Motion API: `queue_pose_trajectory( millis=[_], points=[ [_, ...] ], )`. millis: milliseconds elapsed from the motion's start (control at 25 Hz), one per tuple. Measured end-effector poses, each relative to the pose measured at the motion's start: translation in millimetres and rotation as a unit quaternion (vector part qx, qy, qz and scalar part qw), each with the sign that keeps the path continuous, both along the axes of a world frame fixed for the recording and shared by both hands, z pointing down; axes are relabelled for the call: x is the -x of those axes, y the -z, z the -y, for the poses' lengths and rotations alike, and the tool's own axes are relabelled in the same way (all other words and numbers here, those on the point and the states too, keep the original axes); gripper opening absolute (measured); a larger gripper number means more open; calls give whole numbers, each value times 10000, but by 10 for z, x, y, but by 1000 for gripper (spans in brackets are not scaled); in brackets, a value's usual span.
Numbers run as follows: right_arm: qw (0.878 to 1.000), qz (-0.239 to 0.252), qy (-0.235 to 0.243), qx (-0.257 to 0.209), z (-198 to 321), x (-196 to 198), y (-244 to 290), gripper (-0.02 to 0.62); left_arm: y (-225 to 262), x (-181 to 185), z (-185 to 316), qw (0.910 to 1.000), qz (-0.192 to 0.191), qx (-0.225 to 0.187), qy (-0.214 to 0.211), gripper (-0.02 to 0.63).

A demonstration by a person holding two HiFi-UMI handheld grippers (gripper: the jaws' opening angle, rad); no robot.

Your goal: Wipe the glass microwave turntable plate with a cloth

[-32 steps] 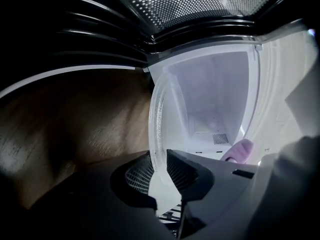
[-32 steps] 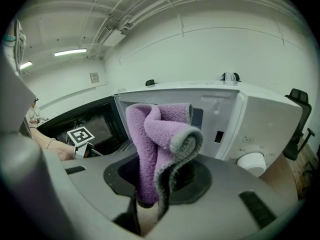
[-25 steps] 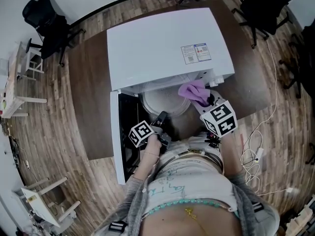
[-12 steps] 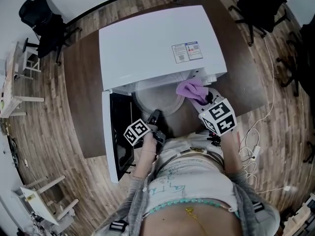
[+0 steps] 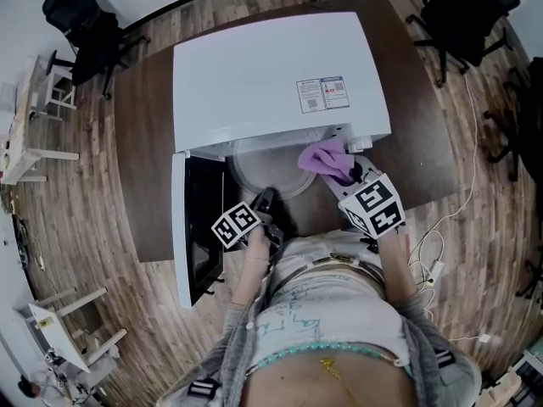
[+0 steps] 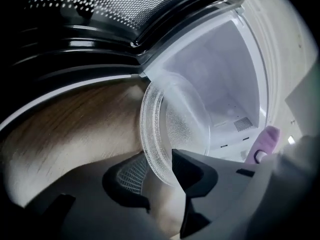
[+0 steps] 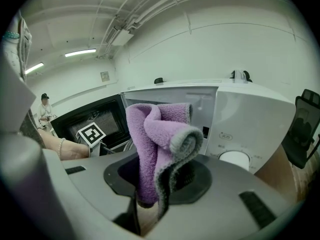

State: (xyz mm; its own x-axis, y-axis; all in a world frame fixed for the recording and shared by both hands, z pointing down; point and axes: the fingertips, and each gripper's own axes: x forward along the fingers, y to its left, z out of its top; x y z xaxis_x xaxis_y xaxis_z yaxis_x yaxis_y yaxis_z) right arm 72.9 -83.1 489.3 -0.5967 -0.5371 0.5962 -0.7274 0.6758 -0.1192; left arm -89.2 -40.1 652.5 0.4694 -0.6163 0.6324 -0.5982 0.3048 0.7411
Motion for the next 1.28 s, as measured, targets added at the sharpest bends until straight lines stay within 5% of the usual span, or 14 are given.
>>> queue_pose_trajectory(
  millis=[360, 560, 960, 1280],
  points=[
    [9989, 76, 473, -2, 27, 14, 21, 115, 32, -49, 6, 9961, 880, -75, -5, 175],
    [9979, 73, 647, -59, 56, 26, 71, 115, 12, -11, -24, 9809, 1877, -138, -501, 176],
    [9983, 57, 560, -123, 64, -83, 76, 115, -4, -25, -17, 9718, 2213, -101, -812, 184],
    [9993, 140, 267, -214, 41, -118, 94, 115, -27, -47, -54, 9547, 2452, 176, -1678, 189]
  ],
)
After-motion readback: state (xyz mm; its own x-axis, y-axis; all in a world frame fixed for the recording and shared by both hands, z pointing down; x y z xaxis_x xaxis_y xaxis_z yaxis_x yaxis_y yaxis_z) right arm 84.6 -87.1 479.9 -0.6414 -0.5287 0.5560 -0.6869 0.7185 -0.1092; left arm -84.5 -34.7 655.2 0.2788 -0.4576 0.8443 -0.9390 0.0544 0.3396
